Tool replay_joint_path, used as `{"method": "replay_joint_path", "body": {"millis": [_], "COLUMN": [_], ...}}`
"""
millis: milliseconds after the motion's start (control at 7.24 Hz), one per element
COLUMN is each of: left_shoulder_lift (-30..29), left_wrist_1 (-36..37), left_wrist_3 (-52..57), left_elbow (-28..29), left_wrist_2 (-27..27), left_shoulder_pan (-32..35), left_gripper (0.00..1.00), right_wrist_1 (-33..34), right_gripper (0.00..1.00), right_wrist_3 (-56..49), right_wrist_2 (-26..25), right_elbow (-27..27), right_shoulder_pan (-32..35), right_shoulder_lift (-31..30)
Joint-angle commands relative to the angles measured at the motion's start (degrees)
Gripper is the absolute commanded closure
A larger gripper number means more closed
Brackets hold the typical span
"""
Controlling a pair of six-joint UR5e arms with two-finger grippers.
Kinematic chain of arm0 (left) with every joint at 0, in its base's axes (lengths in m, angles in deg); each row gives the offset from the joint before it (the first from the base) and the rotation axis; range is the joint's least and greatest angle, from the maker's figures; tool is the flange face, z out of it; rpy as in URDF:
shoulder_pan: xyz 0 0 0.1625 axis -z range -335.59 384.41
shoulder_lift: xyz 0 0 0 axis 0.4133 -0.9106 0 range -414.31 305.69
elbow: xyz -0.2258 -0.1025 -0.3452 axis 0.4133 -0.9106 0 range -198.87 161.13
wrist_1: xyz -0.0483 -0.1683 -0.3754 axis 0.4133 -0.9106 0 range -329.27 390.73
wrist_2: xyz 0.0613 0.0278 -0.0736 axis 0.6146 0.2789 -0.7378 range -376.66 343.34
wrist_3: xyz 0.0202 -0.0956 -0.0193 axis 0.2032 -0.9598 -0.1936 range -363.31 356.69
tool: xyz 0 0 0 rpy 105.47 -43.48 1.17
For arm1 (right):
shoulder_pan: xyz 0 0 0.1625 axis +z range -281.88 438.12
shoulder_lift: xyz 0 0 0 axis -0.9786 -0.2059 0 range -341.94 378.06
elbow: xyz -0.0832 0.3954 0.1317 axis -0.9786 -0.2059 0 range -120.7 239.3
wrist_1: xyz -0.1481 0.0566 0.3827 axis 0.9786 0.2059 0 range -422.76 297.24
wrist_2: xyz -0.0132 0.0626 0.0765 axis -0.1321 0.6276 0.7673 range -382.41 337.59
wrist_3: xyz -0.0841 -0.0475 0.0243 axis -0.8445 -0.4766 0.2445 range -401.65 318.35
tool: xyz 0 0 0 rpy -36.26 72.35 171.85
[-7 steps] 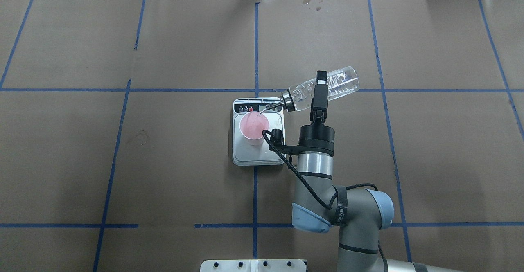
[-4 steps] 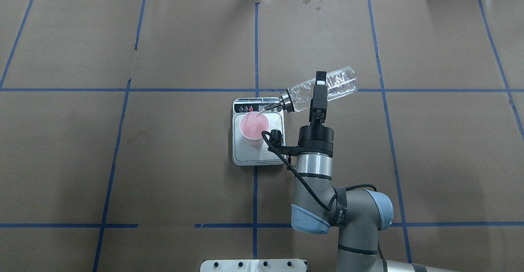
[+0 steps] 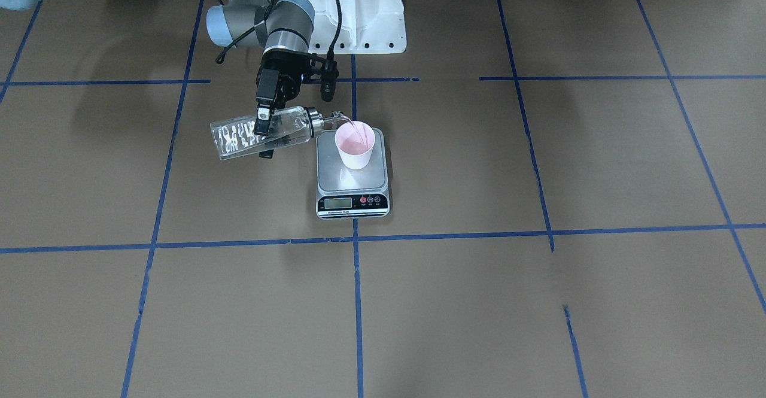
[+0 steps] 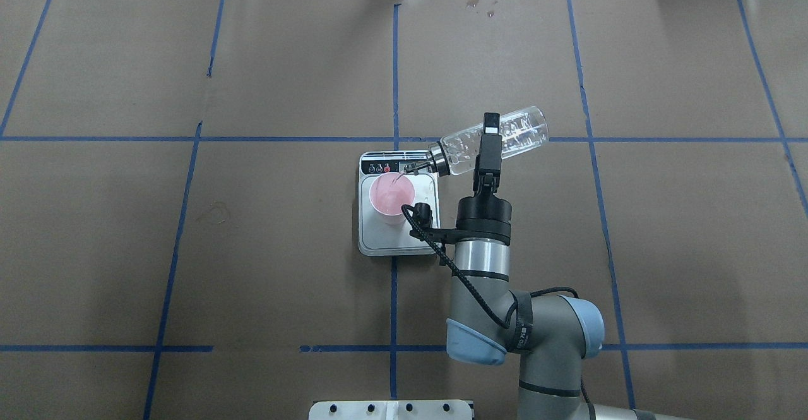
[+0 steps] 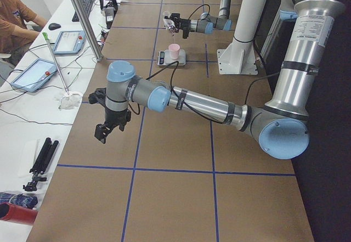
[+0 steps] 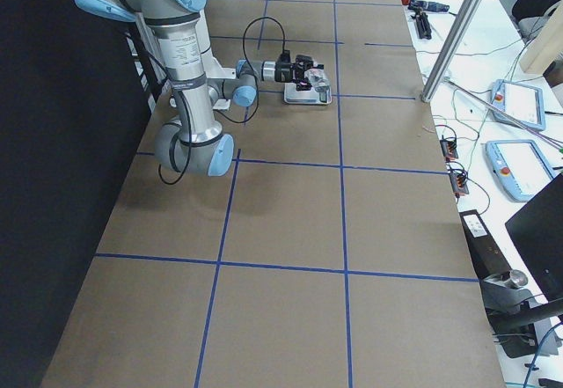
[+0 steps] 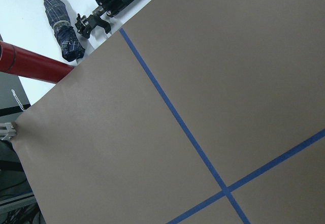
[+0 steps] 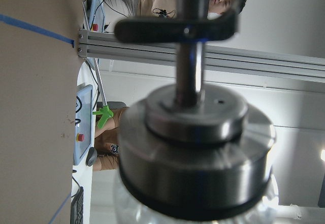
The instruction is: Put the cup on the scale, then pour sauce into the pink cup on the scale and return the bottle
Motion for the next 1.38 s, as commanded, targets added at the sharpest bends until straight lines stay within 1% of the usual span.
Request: {"method": "replay_joint_path", "body": {"millis": [0,553,829,967,1105,1243], "left_shoulder_lift": [-0.01,-0.01,-0.01,-0.01,-0.01,-0.01], "left_wrist_1": [0.0,0.0,0.09,0.09,0.09,0.18], "left_wrist_3": [0.0,0.0,0.0,0.0,0.0,0.0], "left_elbow": [-0.07,-0.16,-0.24,-0.33,-0.33,-0.33], "left_wrist_2": [-0.02,-0.11,-0.02,-0.02,-0.11,-0.02], "left_shoulder_pan": [0.0,0.0,0.0,0.0,0.0,0.0], "left_gripper": [0.0,0.0,0.0,0.0,0.0,0.0], "right_wrist_1": [-0.07,-0.07,-0.07,-2.16,-6.88,-7.44], "right_gripper": [1.0,1.0,1.0,1.0,1.0,1.0], "right_wrist_3": [1.22,6.04,6.59,6.59,6.42,6.5], "right_wrist_2": [0.64,2.75,3.63,4.68,5.56,5.74], "right_elbow": [0.13,0.22,0.22,0.13,-0.48,-0.31], "right_shoulder_pan": [-0.01,-0.01,-0.01,-0.01,-0.01,-0.01], "right_shoulder_lift": [0.0,0.09,0.18,0.09,-0.34,-0.52]}}
